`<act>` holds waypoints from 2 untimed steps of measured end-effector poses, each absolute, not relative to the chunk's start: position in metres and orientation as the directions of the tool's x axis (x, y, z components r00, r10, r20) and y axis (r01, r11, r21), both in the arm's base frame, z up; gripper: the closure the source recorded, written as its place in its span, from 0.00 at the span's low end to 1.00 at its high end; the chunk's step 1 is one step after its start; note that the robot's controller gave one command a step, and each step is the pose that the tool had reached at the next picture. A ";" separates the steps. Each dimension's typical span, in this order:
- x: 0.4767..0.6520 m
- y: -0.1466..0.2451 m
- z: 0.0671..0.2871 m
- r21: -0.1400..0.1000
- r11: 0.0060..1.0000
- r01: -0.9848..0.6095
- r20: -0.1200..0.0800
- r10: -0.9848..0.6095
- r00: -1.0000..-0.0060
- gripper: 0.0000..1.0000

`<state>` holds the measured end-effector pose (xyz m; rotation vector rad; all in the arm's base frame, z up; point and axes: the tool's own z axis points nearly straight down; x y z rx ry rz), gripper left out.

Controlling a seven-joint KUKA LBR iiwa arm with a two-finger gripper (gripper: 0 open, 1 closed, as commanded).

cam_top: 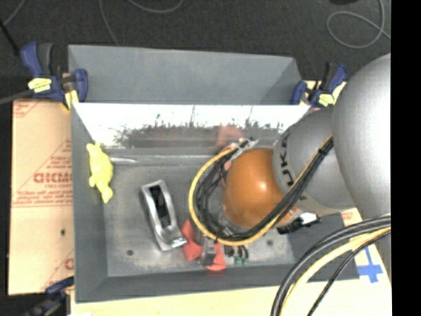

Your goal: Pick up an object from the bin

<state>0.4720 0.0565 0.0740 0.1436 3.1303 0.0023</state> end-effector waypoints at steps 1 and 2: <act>0.470 0.056 0.089 0.000 0.996 0.092 0.000 0.092 -0.996 1.00; 0.473 0.057 0.145 0.003 0.996 0.094 -0.011 0.094 -0.996 1.00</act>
Offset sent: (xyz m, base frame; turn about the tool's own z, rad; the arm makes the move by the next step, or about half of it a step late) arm -0.0001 0.0000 0.0242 0.0000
